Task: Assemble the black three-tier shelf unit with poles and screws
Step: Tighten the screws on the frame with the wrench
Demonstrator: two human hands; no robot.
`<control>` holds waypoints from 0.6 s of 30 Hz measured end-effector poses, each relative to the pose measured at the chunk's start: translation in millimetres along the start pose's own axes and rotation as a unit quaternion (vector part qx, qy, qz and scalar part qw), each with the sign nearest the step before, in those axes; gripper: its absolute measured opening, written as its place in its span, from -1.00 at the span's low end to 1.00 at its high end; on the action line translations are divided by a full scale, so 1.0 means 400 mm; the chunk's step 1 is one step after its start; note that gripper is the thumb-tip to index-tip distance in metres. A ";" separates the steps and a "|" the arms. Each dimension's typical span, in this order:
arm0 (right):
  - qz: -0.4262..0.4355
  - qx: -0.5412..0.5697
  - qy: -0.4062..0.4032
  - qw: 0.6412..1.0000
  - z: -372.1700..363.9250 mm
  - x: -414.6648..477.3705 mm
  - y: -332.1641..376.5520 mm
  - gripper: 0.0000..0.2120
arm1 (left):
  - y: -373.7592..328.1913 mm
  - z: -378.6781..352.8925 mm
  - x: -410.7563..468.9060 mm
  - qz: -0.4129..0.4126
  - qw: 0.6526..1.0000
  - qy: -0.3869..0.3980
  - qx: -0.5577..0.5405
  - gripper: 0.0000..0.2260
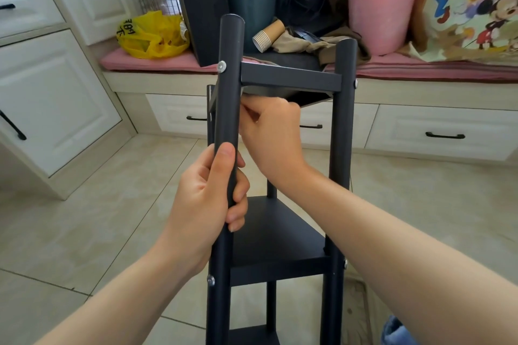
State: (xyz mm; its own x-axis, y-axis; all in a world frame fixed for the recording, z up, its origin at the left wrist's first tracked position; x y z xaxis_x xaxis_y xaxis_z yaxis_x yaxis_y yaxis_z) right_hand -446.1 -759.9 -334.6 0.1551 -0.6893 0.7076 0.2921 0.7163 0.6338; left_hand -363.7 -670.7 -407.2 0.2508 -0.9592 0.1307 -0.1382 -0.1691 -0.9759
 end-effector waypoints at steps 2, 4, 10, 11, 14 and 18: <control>0.003 0.008 -0.013 1.000 -0.002 0.001 -0.001 -0.74 | 0.000 0.000 0.000 0.000 1.000 0.000 0.001 -0.59; 0.006 0.012 -0.022 1.000 -0.004 0.001 0.000 -0.77 | 0.000 -0.001 0.000 -0.002 1.000 0.001 0.001 -0.58; -0.001 0.031 -0.006 1.000 -0.006 -0.001 -0.004 -0.75 | 0.001 0.005 0.003 0.001 1.000 -0.006 0.002 -0.58; -0.008 0.029 0.001 1.000 -0.005 -0.002 -0.006 -0.72 | 0.002 0.007 0.004 0.002 1.000 -0.008 0.003 -0.58; -0.043 0.034 0.036 0.998 -0.006 -0.007 -0.019 -0.65 | 0.001 0.010 0.003 0.004 1.000 -0.013 0.001 -0.61; -0.057 0.043 0.062 0.996 0.012 -0.013 -0.026 -0.66 | 0.001 0.005 0.002 0.003 1.000 -0.012 -0.003 -0.60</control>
State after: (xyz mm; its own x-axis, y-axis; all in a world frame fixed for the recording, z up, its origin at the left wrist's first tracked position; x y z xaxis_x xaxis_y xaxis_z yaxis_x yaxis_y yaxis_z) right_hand -454.6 -763.1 -343.2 0.2413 -0.7715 0.5887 0.2335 0.6349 0.7364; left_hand -361.6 -671.0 -407.8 0.2732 -0.9544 0.1206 -0.1456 -0.1650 -0.9755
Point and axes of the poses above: each hand's wrist, its own x-axis towards the middle knuckle, its own z-axis out of the back of the hand, y = z × x, the point moved 10 cm from there along x, towards the middle knuckle, and after that the axes turned 2 degrees about -x, right-handed, at the moved point
